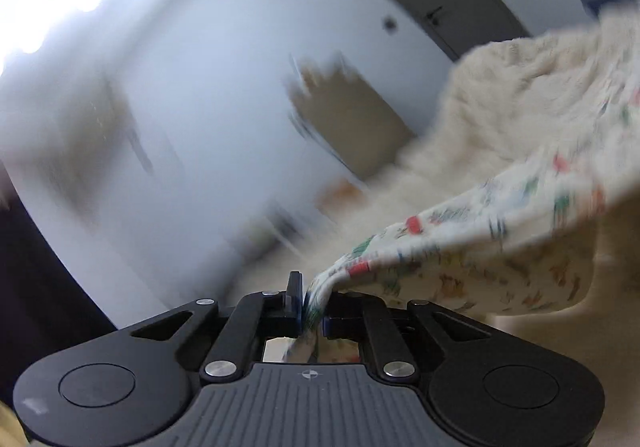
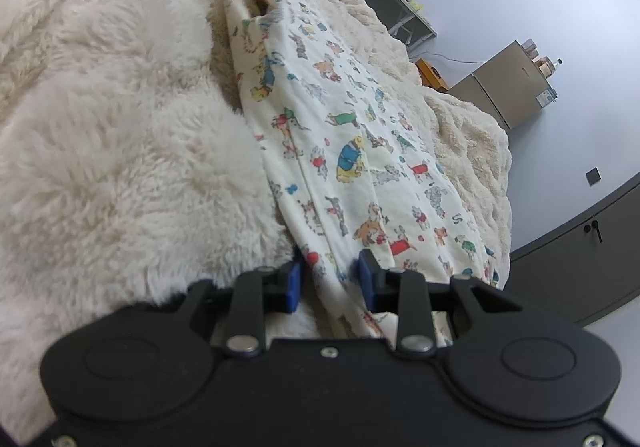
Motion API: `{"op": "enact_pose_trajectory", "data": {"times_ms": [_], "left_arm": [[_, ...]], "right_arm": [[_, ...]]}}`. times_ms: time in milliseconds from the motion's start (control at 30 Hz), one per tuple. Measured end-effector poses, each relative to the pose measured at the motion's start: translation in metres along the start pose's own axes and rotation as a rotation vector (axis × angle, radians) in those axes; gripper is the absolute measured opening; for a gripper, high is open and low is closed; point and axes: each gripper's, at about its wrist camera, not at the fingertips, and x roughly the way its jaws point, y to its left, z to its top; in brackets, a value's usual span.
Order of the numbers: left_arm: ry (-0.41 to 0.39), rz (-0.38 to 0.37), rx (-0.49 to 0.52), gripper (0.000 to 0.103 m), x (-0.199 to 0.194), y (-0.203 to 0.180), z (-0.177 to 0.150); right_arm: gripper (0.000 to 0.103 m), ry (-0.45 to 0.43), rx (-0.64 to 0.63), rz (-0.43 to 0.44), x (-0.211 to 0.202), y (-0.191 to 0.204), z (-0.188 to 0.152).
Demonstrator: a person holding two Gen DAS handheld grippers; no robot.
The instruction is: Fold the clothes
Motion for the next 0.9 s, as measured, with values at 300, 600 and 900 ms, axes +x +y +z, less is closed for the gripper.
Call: {"op": "enact_pose_trajectory", "data": {"times_ms": [300,600,900], "left_arm": [[0.339,-0.409,0.097,0.01,-0.049,-0.099,-0.13],[0.511,-0.526,-1.008,0.058,-0.038,-0.01,-0.199],[0.872,-0.797,-1.841,0.076,0.019,-0.073,-0.244]], "right_arm": [[0.029,-0.005,0.007,0.009,0.0,-0.001,-0.002],[0.034,-0.027,0.069,0.032,-0.017,-0.018,-0.008],[0.061,-0.102,0.351,0.123,-0.049,-0.062,-0.034]]}}
